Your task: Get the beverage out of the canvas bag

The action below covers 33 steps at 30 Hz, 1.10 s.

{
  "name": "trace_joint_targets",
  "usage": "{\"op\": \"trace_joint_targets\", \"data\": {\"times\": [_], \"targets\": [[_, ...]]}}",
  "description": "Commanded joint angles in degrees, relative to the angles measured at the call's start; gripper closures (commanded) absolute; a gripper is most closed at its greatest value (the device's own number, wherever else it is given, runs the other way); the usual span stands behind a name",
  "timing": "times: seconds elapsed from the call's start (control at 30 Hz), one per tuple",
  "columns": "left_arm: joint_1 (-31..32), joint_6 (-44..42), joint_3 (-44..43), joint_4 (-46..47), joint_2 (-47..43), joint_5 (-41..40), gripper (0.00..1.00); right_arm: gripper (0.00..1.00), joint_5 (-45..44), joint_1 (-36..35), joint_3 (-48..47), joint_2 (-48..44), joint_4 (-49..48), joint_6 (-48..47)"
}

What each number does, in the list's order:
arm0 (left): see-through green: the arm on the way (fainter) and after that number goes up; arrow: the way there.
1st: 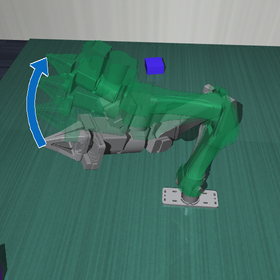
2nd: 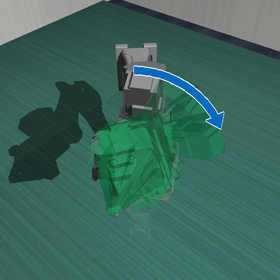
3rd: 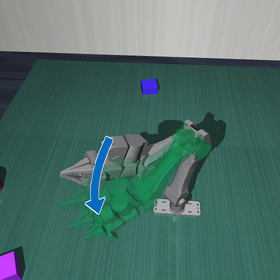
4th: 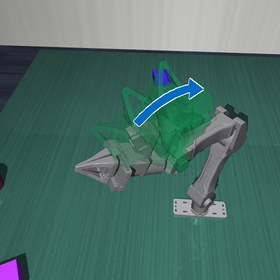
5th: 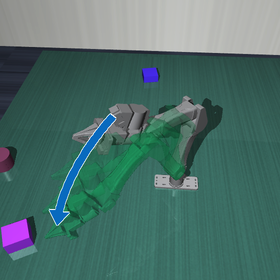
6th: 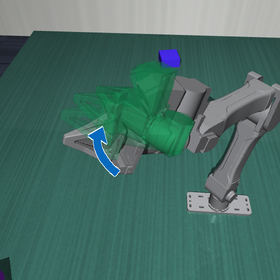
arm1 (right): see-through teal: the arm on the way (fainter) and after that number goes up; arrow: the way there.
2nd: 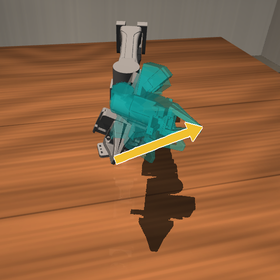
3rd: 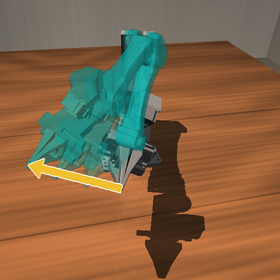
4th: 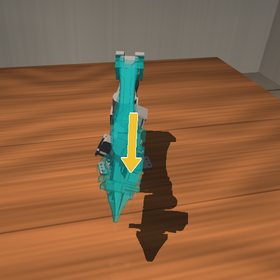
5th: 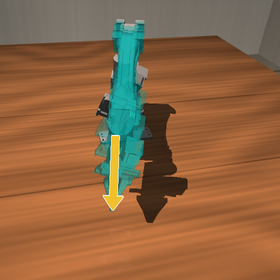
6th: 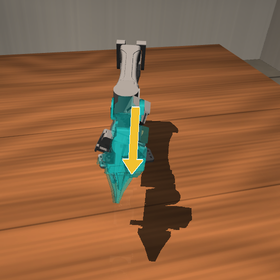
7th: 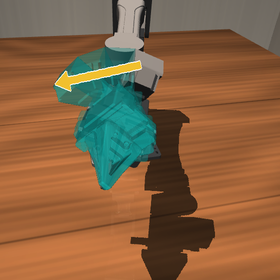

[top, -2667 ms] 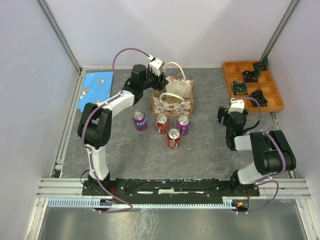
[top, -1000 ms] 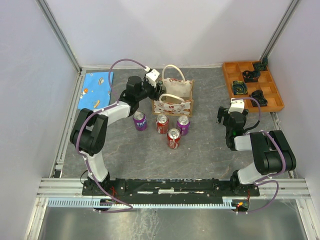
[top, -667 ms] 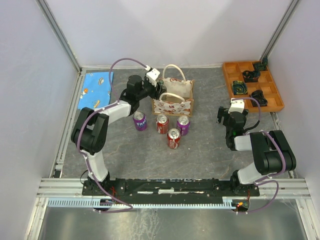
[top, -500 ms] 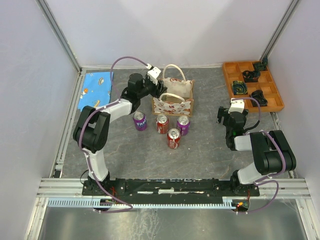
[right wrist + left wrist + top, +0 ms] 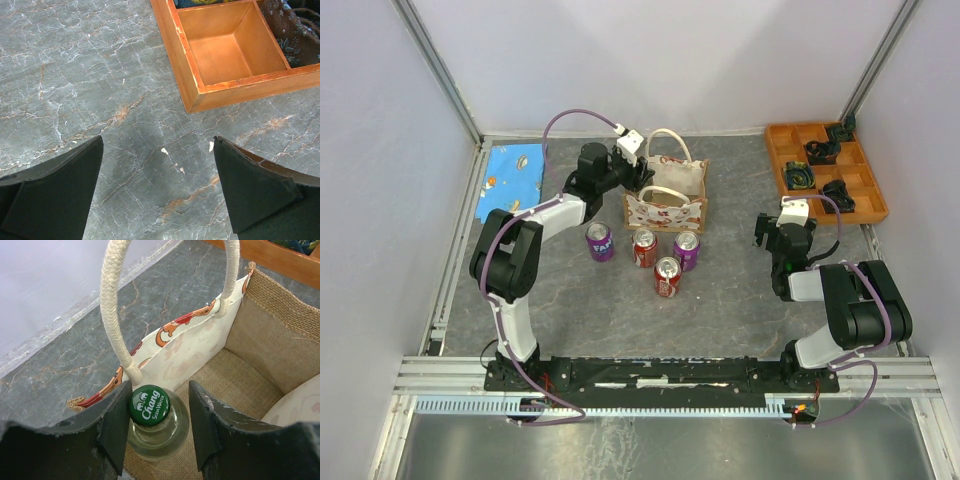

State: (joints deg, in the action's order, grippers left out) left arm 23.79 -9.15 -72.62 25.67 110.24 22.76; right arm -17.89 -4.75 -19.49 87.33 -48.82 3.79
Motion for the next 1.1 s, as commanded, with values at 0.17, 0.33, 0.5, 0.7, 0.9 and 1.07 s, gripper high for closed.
{"op": "trace_joint_targets", "data": {"times": [0.17, 0.33, 0.5, 0.7, 0.9, 1.07], "targets": [[0.09, -3.01, -0.26, -2.15, 0.97, -0.72, 0.46, 0.01, -0.38, 0.18, -0.99, -0.69, -1.81, 0.37], [0.05, -2.96, -1.87, -3.36, 2.14, -1.18, 0.56, 0.01, -0.39, 0.19, -0.95, -0.72, -1.83, 0.41], [0.05, -2.95, -3.15, -4.31, 2.98, -1.39, 0.67, 0.01, -0.36, 0.20, -0.99, -0.67, -1.80, 0.35], [0.05, -2.08, -4.00, -4.60, 2.63, -2.04, 0.97, 0.01, -0.39, 0.18, -0.98, -0.67, -1.79, 0.42], [0.08, -0.93, -5.59, -3.44, -0.31, -0.29, 0.97, 0.01, -0.39, 0.18, -0.98, -0.67, -1.81, 0.41], [0.05, -0.78, -7.63, -2.58, -4.40, -0.18, 0.97, 0.01, -0.39, 0.21, -0.97, -0.72, -1.81, 0.39]]}}
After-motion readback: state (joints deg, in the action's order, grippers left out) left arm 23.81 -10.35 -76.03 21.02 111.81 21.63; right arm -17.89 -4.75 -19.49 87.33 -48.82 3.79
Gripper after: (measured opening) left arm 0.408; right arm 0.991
